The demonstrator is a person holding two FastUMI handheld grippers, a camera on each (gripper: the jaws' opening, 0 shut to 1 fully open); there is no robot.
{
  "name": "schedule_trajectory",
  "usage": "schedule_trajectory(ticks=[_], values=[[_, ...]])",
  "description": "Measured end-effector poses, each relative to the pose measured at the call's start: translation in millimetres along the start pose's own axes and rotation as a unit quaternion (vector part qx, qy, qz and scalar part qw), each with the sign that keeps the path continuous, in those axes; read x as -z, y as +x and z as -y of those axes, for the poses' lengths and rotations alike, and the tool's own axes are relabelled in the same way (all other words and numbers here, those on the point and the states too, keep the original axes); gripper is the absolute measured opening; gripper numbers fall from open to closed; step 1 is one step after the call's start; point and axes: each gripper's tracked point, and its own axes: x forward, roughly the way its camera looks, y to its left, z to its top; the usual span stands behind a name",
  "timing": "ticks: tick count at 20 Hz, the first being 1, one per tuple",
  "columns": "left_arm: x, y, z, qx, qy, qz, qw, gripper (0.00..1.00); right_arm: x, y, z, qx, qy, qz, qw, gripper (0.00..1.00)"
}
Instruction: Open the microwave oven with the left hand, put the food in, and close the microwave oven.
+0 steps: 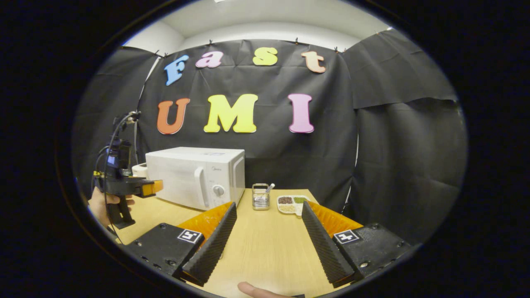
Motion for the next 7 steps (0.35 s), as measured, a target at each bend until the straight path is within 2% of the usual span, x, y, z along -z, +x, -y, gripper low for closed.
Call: schedule_trajectory(ticks=[2, 3, 7], values=[[-15, -37, 4, 0.004, 0.003, 0.023, 1.0, 0.92, -6, -8, -4, 0.001, -0.001, 0.003, 1.0, 1.0], [-24, -56, 6, 0.006, 0.006, 0.035, 0.999, 0.93, -9, -13, -4, 0.004, -0.001, 0.004, 1.0, 0.96], [-56, -126, 4, -0.006, 0.01, 0.072, 0.997, 0.93, -28, -41, -11, 0.004, 0.002, 0.021, 1.0, 1.0]])
